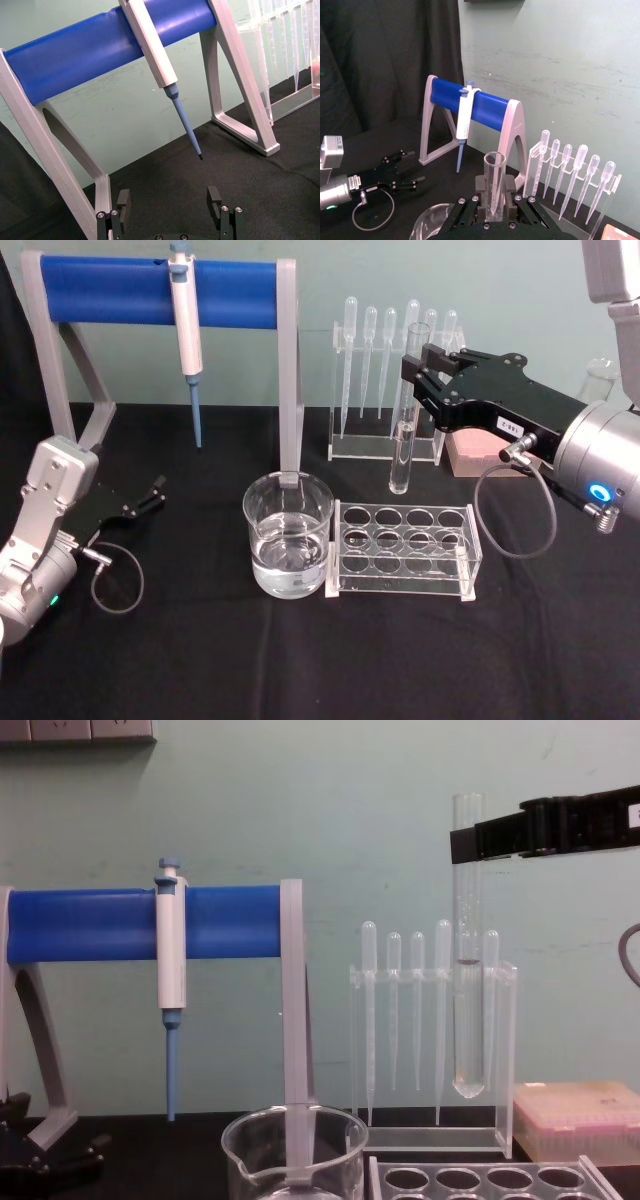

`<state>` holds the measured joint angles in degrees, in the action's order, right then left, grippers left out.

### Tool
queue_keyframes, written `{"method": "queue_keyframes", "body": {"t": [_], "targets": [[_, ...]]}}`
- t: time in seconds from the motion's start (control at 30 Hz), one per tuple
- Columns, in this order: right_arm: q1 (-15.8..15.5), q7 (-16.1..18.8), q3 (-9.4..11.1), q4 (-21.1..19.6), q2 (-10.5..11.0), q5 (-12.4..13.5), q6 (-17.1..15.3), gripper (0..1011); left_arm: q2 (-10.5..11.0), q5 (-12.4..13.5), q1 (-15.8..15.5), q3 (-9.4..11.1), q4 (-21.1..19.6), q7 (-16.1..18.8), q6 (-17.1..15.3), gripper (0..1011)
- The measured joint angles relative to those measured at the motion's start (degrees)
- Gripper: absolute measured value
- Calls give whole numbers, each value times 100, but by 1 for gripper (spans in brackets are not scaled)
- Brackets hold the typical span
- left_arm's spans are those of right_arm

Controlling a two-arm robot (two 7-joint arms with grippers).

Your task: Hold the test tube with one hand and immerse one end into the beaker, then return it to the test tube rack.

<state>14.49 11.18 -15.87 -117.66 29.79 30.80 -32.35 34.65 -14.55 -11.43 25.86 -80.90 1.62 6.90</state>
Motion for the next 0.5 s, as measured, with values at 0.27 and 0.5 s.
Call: {"method": "queue_keyframes", "body": {"t": [0.27,0.5], "targets": [[0,0,0,0,0,0,0,222,0,0,0,0,0,0,0,1000],[0,0,0,0,0,0,0,222,0,0,0,0,0,0,0,1000]]}}
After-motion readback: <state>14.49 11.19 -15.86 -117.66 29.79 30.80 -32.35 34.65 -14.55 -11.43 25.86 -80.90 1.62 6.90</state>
